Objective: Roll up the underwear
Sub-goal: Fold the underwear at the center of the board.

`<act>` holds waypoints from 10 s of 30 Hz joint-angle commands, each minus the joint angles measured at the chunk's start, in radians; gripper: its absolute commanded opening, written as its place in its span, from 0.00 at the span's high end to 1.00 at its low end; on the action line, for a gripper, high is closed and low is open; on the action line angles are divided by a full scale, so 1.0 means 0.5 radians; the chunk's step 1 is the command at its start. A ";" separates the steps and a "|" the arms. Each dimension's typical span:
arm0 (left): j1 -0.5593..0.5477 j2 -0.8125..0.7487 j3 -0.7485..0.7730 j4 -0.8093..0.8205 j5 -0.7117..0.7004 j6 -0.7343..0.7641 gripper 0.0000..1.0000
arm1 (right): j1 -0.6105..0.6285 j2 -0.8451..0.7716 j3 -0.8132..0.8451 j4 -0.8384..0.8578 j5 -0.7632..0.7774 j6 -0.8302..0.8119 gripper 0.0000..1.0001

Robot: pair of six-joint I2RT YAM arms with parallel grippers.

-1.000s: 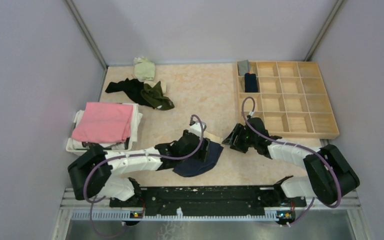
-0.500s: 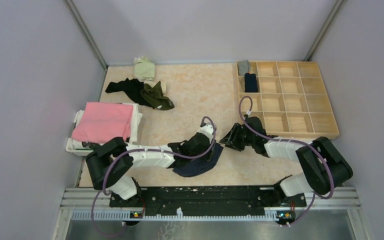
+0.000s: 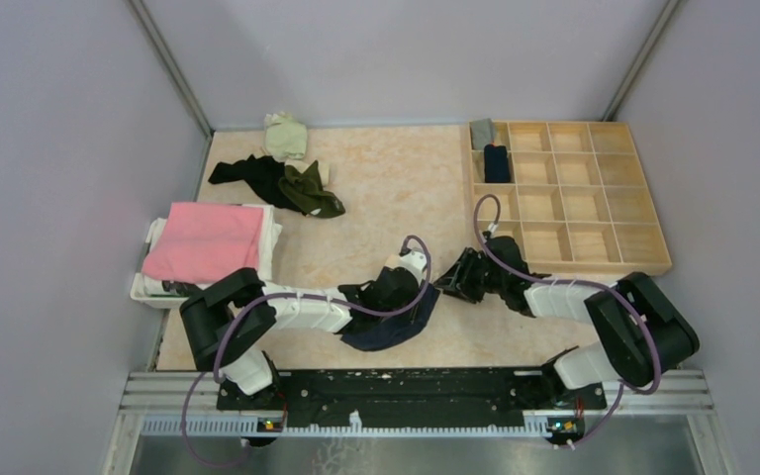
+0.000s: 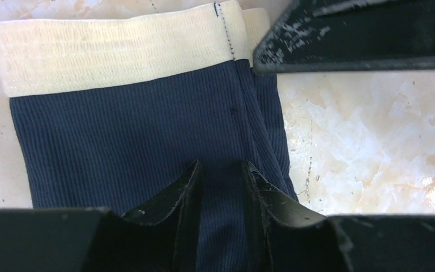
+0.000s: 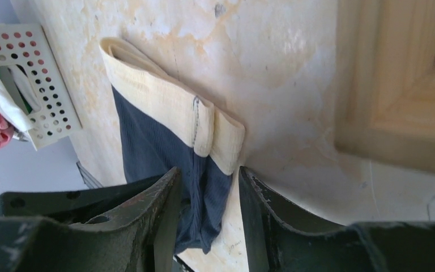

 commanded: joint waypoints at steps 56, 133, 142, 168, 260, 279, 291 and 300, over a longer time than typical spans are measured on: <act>-0.082 0.144 0.062 0.047 0.021 0.012 0.69 | 0.037 0.331 0.100 -0.232 0.044 -0.246 0.47; -0.156 -0.393 0.030 -0.206 -0.306 0.130 0.39 | 0.129 -0.724 -0.514 -0.087 0.549 0.345 1.00; -0.195 -0.391 0.085 -0.245 -0.149 0.136 0.33 | 0.592 -1.271 -0.677 -0.297 1.582 1.095 1.00; -0.210 -0.438 -0.180 -0.103 0.045 -0.133 0.65 | 0.590 -1.339 -0.608 -0.626 1.618 0.870 1.00; -0.715 0.361 0.353 -0.481 -0.512 0.427 0.54 | 0.639 -0.841 -0.449 -0.280 1.306 0.674 1.00; -0.725 0.211 0.262 -0.334 -0.391 0.328 1.00 | 0.639 -1.283 -0.288 -0.995 1.358 0.447 1.00; -0.479 -0.247 0.040 -0.064 -0.051 0.131 1.00 | 0.639 -1.095 0.177 -1.439 1.336 0.192 1.00; -0.209 -0.453 -0.152 0.092 0.247 0.047 1.00 | 0.612 -0.759 0.436 -1.517 1.248 0.041 1.00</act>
